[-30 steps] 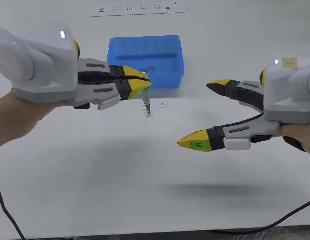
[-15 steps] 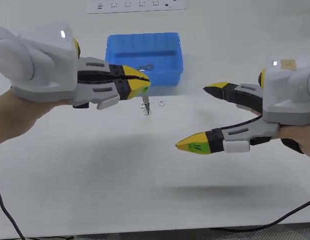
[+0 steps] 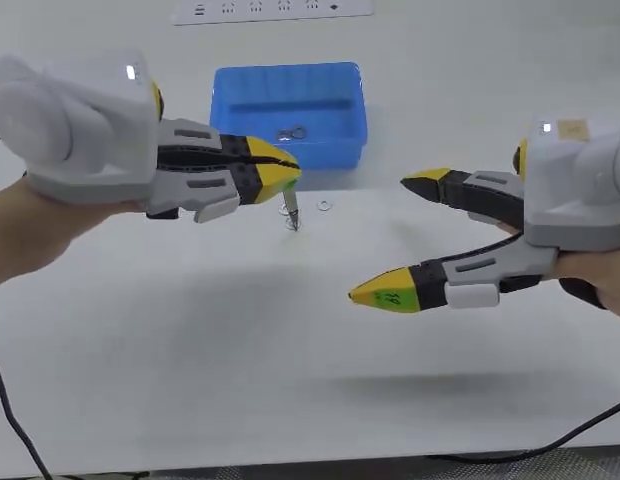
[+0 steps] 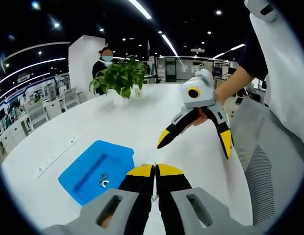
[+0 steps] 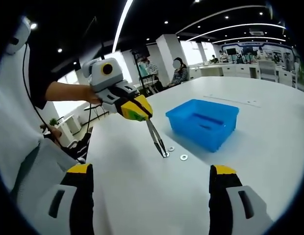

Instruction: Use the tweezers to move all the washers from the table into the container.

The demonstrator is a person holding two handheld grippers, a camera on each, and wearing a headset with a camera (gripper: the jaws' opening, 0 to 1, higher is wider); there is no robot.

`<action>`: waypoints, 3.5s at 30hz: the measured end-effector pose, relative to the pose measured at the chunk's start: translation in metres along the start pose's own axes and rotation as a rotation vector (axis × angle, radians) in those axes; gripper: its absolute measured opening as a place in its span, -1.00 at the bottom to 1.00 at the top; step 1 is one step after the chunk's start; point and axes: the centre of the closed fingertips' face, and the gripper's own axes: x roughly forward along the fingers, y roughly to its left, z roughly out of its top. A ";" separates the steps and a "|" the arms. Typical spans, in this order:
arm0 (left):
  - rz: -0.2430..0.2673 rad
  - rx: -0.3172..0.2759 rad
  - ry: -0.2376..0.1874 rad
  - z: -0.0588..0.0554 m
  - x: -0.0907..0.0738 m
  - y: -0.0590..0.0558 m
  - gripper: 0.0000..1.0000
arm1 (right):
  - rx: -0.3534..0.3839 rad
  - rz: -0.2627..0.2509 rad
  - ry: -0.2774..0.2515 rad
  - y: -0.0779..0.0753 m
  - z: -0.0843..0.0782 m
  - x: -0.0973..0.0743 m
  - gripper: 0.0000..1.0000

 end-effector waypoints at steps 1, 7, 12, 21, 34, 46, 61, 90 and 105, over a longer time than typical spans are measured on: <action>-0.005 0.001 0.004 0.000 0.000 0.000 -0.90 | -0.001 0.003 -0.001 0.001 0.000 0.001 0.97; -0.045 0.008 0.035 -0.004 -0.004 -0.004 -0.90 | -0.020 0.038 0.016 0.002 0.002 0.012 0.86; -0.042 0.003 0.053 -0.007 -0.006 -0.001 -0.90 | -0.055 0.058 0.022 0.001 0.009 0.031 0.76; -0.042 0.007 0.069 -0.008 -0.004 0.000 -0.90 | -0.185 0.076 0.044 -0.006 0.020 0.065 0.26; -0.047 0.003 0.067 -0.007 0.002 -0.002 -0.89 | -0.290 0.072 0.095 -0.014 0.009 0.079 -0.47; -0.046 -0.005 0.065 -0.008 0.006 0.000 -0.89 | -0.339 0.114 0.114 -0.015 0.007 0.084 -0.73; -0.036 -0.024 0.076 -0.008 0.011 0.002 -0.88 | -0.365 0.152 0.133 -0.013 0.005 0.085 -0.82; 0.141 -0.060 0.047 -0.004 -0.026 0.009 0.04 | -0.390 0.137 0.111 0.001 0.033 0.071 -0.82; 0.199 -0.172 -0.049 -0.007 -0.067 -0.004 0.67 | -0.430 0.112 0.070 0.000 0.083 0.056 -0.83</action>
